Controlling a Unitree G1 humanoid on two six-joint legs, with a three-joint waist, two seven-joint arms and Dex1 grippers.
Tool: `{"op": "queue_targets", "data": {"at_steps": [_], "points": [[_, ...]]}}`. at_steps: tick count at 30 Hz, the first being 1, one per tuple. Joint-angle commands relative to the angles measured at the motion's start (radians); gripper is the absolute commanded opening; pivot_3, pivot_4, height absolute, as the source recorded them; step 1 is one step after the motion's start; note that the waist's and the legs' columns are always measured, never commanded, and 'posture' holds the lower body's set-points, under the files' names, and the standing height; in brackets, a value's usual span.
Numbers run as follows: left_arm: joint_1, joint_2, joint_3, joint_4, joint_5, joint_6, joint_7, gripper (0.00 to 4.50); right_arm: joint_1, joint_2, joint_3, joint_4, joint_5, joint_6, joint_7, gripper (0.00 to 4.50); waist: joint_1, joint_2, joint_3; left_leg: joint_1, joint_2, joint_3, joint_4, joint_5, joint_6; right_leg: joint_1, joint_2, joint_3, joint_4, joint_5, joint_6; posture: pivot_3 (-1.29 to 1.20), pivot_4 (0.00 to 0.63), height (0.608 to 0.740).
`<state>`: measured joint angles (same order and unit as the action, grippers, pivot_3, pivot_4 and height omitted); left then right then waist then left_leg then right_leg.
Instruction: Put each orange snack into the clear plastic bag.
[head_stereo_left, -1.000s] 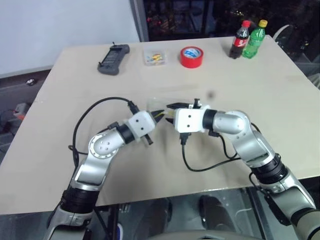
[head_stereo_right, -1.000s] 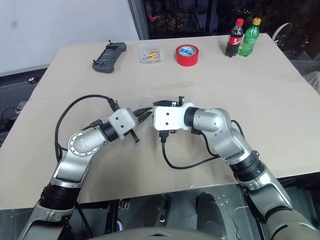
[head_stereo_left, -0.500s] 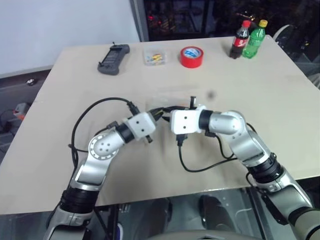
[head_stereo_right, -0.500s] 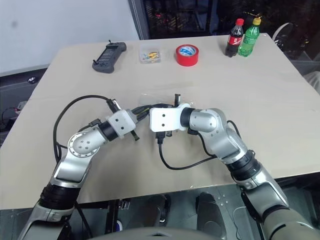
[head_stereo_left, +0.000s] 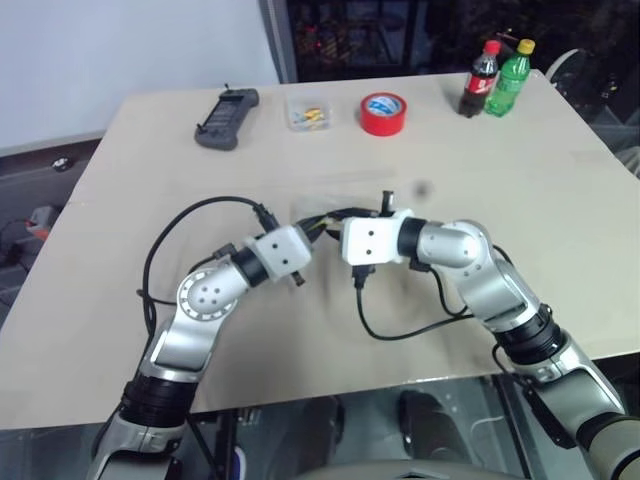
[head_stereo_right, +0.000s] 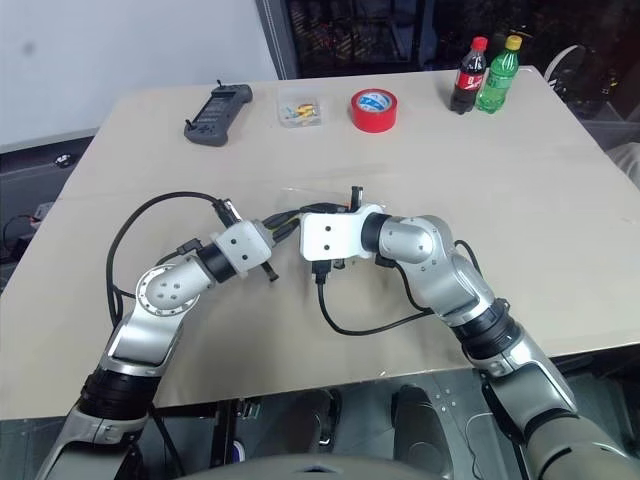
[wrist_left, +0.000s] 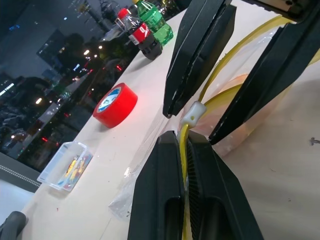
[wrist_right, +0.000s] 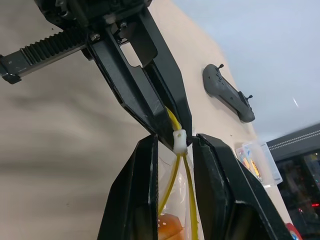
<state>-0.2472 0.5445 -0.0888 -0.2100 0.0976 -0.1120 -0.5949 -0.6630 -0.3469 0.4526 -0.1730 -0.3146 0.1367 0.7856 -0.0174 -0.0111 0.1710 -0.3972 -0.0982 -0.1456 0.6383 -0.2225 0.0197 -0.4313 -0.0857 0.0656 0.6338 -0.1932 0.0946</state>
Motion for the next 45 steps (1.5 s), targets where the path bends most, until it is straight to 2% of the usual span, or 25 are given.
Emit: {"op": "queue_targets", "data": {"at_steps": [1, 2, 4, 5, 20, 31, 35, 42, 44, 45], "points": [[0.004, 0.006, 0.014, -0.025, 0.002, -0.014, 0.011, 0.0, -0.028, 0.005, -0.016, -0.016, 0.002, -0.011, -0.009, 1.1, 0.0, 0.0, 0.0, 0.0, 0.0, 0.0, 0.0, 0.0, 0.0, 0.0, 0.0, 0.0, 0.0, 0.0, 0.0, 0.0, 0.15, 0.74], [0.004, 0.006, 0.014, -0.025, 0.002, -0.014, 0.012, 0.0, -0.029, 0.005, -0.016, -0.017, 0.003, -0.01, -0.008, 1.1, 0.0, 0.0, 0.0, 0.0, 0.0, 0.0, 0.0, 0.0, 0.0, 0.0, 0.0, 0.0, 0.0, 0.0, 0.0, 0.0, 0.15, 0.74], [0.004, 0.007, 0.014, -0.024, 0.003, -0.015, 0.012, 0.0, -0.03, 0.007, -0.016, -0.017, 0.006, -0.008, -0.007, 0.58, 0.0, 0.0, 0.0, 0.0, 0.0, 0.0, 0.0, 0.0, 0.0, 0.0, 0.0, 0.0, 0.0, 0.0, 0.0, 0.0, 0.15, 0.74], [0.004, 0.007, 0.014, -0.024, 0.003, -0.015, 0.013, 0.0, -0.03, 0.007, -0.017, -0.017, 0.007, -0.009, -0.007, 0.1, 0.0, 0.0, 0.0, 0.0, 0.0, 0.0, 0.0, 0.0, 0.0, 0.0, 0.0, 0.0, 0.0, 0.0, 0.0, 0.0, 0.15, 0.74], [0.006, -0.001, 0.03, -0.02, -0.016, 0.008, 0.024, 0.0, -0.014, -0.002, -0.041, -0.021, 0.006, 0.024, -0.026, 0.1, 0.0, 0.0, 0.0, 0.0, 0.0, 0.0, 0.0, 0.0, 0.0, 0.0, 0.0, 0.0, 0.0, 0.0, 0.0, 0.0, 0.15, 0.74], [-0.023, -0.013, 0.081, 0.038, -0.087, 0.05, 0.037, 0.0, 0.142, -0.205, -0.295, -0.095, 0.029, 0.187, -0.102, 0.1, 0.006, 0.0, 0.0, 0.0, -0.001, 0.0, 0.0, 0.0, 0.0, 0.0, -0.001, 0.0, -0.001, 0.0, 0.0, 0.0, 0.15, 0.74], [-0.064, -0.031, 0.082, 0.076, -0.1, 0.06, 0.036, 0.0, 0.151, -0.258, -0.327, -0.061, 0.016, 0.184, -0.128, 0.1, -0.002, 0.0, 0.0, 0.0, 0.0, 0.001, -0.001, 0.0, 0.0, 0.0, 0.0, 0.0, -0.001, 0.0, 0.0, 0.0, 0.15, 0.74], [-0.187, -0.076, 0.072, 0.19, -0.115, 0.075, 0.041, 0.0, 0.086, -0.255, -0.335, 0.019, 0.037, 0.149, -0.16, 0.1, 0.002, 0.0, 0.0, 0.0, 0.0, 0.002, -0.001, 0.0, 0.0, 0.0, -0.001, 0.0, -0.001, 0.0, 0.0, 0.0, 0.15, 0.74], [-0.223, -0.084, 0.071, 0.219, -0.11, 0.072, 0.047, 0.0, 0.071, -0.26, -0.333, 0.023, 0.054, 0.141, -0.141, 0.1, 0.002, 0.0, 0.0, 0.0, 0.0, 0.002, -0.001, 0.0, 0.0, 0.0, -0.001, 0.0, -0.002, 0.0, 0.0, 0.0, 0.15, 0.74], [-0.24, -0.087, 0.069, 0.229, -0.107, 0.07, 0.047, 0.0, 0.065, -0.261, -0.337, -0.017, 0.119, 0.162, -0.076, 0.1, 0.001, 0.0, 0.0, -0.001, 0.0, 0.002, -0.001, 0.001, -0.001, 0.0, -0.001, 0.0, -0.002, 0.0, 0.0, 0.0, 0.15, 0.74]]}}
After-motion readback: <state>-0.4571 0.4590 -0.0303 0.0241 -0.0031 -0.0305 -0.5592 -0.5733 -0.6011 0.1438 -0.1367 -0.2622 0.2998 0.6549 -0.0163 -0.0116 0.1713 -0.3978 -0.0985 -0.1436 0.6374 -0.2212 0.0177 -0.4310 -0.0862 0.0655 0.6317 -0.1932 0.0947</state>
